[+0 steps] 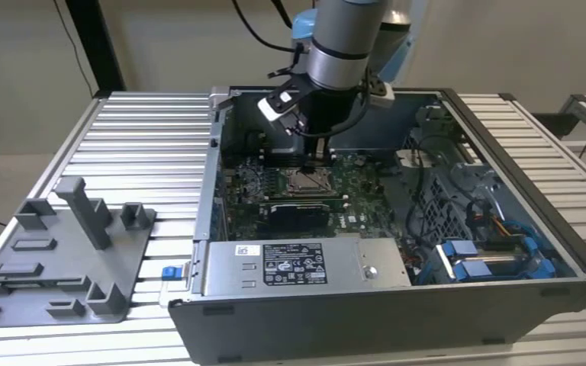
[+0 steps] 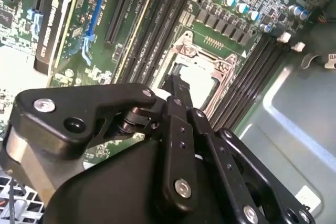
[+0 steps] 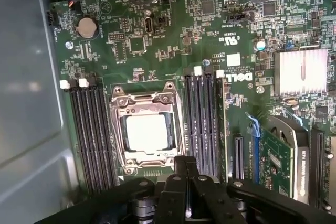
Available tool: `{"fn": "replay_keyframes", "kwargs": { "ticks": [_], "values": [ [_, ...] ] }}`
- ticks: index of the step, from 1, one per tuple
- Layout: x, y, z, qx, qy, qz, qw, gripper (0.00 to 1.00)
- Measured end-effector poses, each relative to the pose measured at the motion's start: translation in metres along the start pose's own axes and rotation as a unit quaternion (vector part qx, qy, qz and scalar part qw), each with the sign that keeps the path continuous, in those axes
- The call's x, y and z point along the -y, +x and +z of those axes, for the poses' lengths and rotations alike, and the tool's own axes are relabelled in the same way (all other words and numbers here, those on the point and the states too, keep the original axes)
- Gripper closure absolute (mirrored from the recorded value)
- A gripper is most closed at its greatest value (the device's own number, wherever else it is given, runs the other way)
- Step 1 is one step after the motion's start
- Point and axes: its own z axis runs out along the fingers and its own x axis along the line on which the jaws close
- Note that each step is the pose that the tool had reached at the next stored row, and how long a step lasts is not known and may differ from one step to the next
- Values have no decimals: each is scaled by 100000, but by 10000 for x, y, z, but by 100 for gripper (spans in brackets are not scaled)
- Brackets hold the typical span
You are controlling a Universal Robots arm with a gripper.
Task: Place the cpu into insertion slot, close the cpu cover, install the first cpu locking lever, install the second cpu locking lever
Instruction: 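Install the second cpu locking lever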
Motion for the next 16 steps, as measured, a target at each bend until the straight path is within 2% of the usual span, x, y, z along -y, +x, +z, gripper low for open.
{"fn": "replay_keyframes", "kwargs": {
  "ticks": [3,8,11,16],
  "values": [
    [21,-6,32,11,-1,8,100000,100],
    [57,-14,119,24,-8,37,100000,100],
    [135,-24,148,32,-2,61,100000,100],
    [246,-41,244,19,-14,96,100000,100]
  ]
}}
